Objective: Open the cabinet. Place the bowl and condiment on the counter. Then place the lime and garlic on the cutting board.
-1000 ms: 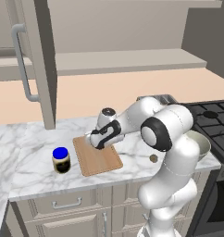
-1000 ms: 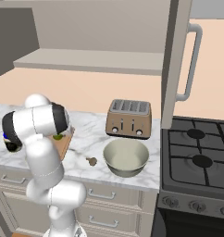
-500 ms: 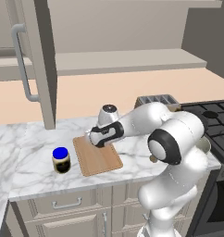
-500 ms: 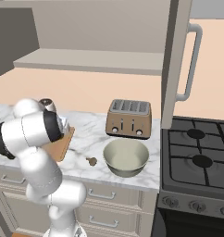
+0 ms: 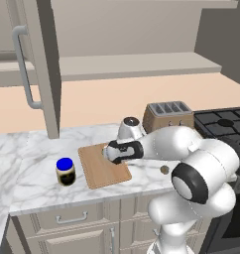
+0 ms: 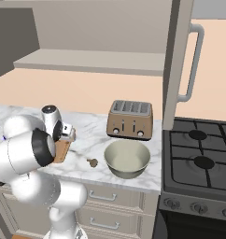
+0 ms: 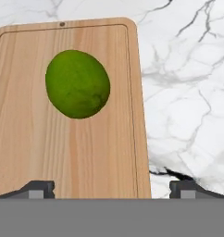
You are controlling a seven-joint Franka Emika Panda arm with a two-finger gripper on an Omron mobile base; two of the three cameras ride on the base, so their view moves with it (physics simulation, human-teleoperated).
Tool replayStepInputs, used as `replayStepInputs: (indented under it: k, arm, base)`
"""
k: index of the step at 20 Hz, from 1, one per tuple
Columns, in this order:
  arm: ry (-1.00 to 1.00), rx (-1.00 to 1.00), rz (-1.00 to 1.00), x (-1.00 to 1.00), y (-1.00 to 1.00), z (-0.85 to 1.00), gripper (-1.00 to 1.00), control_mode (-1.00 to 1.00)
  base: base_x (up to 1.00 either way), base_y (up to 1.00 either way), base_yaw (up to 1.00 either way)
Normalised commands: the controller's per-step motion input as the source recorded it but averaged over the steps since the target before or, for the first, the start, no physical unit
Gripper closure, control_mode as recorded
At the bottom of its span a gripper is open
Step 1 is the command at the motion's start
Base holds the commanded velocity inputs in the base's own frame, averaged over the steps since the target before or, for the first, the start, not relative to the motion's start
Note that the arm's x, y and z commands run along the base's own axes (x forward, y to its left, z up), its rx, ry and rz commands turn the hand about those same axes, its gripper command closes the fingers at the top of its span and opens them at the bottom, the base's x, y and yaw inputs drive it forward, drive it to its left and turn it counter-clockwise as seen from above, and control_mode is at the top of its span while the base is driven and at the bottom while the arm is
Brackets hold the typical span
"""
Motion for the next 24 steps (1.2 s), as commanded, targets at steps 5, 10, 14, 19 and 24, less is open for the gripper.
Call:
replayStepInputs:
  k: [5, 10, 14, 19, 24]
  arm:
    - [0.00, -0.06, -0.02, -0.26, -0.60, 0.00, -1.00, -1.00]
    - [0.00, -0.07, 0.00, -0.19, -0.62, 0.00, -1.00, -1.00]
    - [0.06, -0.04, 0.00, -0.16, -0.65, 0.03, -1.00, -1.00]
    - [0.10, -0.02, -0.01, -0.05, -0.62, 0.04, -1.00, -1.00]
    - [0.03, 0.00, -0.01, -0.08, -0.45, 0.00, -1.00, -1.00]
  base:
    - [0.00, 0.00, 0.00]
    - [0.00, 0.00, 0.00]
    - [0.00, 0.00, 0.00]
    - [0.00, 0.00, 0.00]
    - [0.00, 0.00, 0.00]
